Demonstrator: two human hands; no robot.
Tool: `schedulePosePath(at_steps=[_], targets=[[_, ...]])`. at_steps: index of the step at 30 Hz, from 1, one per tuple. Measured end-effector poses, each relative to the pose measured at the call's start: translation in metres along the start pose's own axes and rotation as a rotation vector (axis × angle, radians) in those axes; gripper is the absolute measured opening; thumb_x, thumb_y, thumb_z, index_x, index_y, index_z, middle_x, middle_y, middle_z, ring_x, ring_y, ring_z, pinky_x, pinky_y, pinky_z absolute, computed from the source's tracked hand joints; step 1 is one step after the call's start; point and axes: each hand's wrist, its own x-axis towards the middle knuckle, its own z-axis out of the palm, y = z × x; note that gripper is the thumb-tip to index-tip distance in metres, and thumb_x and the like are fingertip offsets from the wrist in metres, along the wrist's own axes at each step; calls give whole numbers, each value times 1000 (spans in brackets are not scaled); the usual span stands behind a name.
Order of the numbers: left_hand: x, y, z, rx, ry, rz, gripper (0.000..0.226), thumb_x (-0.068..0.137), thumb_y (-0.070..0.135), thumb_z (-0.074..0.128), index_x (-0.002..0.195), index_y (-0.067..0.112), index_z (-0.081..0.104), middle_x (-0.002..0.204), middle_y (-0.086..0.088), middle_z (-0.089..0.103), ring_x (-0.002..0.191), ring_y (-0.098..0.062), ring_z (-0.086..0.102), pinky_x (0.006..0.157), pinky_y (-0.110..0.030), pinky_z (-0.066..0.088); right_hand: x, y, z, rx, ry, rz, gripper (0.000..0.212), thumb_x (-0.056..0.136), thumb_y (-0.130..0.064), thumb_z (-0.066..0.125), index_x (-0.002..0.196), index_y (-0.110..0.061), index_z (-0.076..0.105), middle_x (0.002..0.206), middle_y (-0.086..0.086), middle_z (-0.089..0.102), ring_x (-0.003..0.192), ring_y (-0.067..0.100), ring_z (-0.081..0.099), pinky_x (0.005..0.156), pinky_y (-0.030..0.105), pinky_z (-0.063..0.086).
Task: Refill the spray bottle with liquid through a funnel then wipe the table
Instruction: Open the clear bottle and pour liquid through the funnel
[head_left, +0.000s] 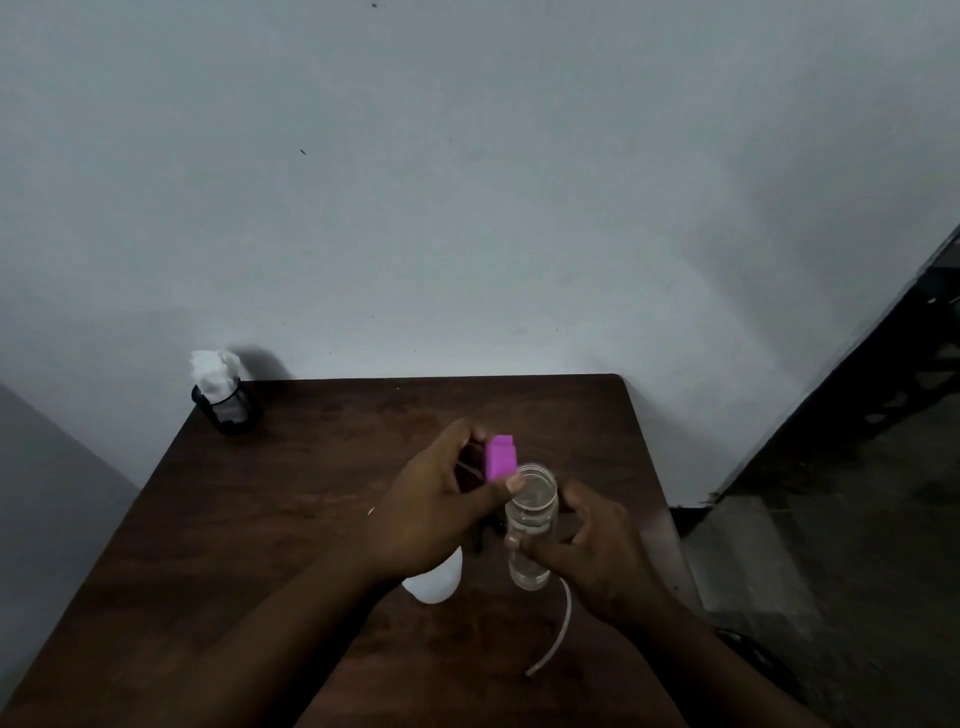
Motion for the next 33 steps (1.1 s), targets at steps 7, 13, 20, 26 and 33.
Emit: schedulePosePath(at_steps=[7,13,20,26,33], targets=[[-37,-22,-18,-368,193,-84,51,77,-2,81,120,14,58,112,-2,71,105,-20,70,86,-28,60,2,-5,3,-17,3,15,56,64,-45,90,114,-31,68,108,-19,72,103,-3,66,86,32,58],[-64,-69,-48,-272,414,-92,52,80,8,78,127,25,63,125,7,69,115,-6,66,90,-27,55,4,-7,11,-15,-13,19,50,65,-40,91,109,-29,70,102,-19,73,98,-4,67,80,25,57],[-75,-187,-52,-187,544,-365,61,74,-1,85,124,19,58,120,1,68,112,-17,66,91,-30,54,4,-1,26,-75,-23,45,45,65,-38,91,104,-31,70,99,-32,68,94,-10,64,74,8,47],[-79,-263,-42,35,403,-477,57,77,22,87,125,34,61,124,8,67,114,-15,64,98,-42,55,3,3,37,-128,-53,80,51,65,-46,88,111,-34,69,105,-23,72,100,-7,65,83,22,53],[-81,-285,-37,503,349,-487,61,65,45,89,121,37,65,130,10,64,126,-21,55,101,-44,42,6,1,45,-158,-69,126,46,67,-42,89,107,-32,69,100,-19,73,95,-6,65,77,20,54]])
